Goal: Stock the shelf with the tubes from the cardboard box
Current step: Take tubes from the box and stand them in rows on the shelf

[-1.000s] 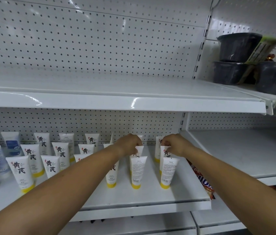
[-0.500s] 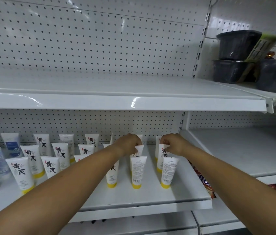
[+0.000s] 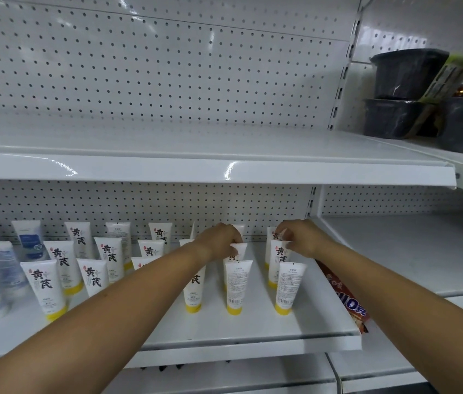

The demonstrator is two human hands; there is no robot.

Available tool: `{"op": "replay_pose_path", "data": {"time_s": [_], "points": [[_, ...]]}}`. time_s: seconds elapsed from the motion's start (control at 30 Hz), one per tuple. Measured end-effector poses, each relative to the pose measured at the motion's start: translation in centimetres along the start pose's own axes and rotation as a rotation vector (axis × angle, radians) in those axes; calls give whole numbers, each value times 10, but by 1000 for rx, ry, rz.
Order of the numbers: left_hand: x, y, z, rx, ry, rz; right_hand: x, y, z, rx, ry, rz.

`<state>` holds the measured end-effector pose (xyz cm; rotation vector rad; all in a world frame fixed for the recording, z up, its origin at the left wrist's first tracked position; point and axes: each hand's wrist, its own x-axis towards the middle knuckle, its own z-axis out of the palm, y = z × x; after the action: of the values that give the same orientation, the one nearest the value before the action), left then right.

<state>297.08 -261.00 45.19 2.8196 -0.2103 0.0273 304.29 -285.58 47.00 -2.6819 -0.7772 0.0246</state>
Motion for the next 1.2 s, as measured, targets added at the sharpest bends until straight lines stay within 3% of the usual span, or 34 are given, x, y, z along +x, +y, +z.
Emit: {"op": "replay_pose_path", "data": {"time_s": [0.23,0.37,0.6,0.77,1.03,1.2], "points": [[-12,14,-31,4,172,41,-22,-8,-52,-21,90,-24],[-22,29,-50,7,161,89,-33,-16,-66,-37,93,-54],[-35,46,-30,139,-12,71,-47,-21,-39,-144,-178,-121],[-39,49,-15,186,-24,99,-50,-22,-27,-189,-231,-126],[-40,47,-22,233,-25,92,-47,-24,-29,-232,-238,-108],[-38,49,-34,163,146,20,-50,-26,-49,-183,-98,-88]]}}
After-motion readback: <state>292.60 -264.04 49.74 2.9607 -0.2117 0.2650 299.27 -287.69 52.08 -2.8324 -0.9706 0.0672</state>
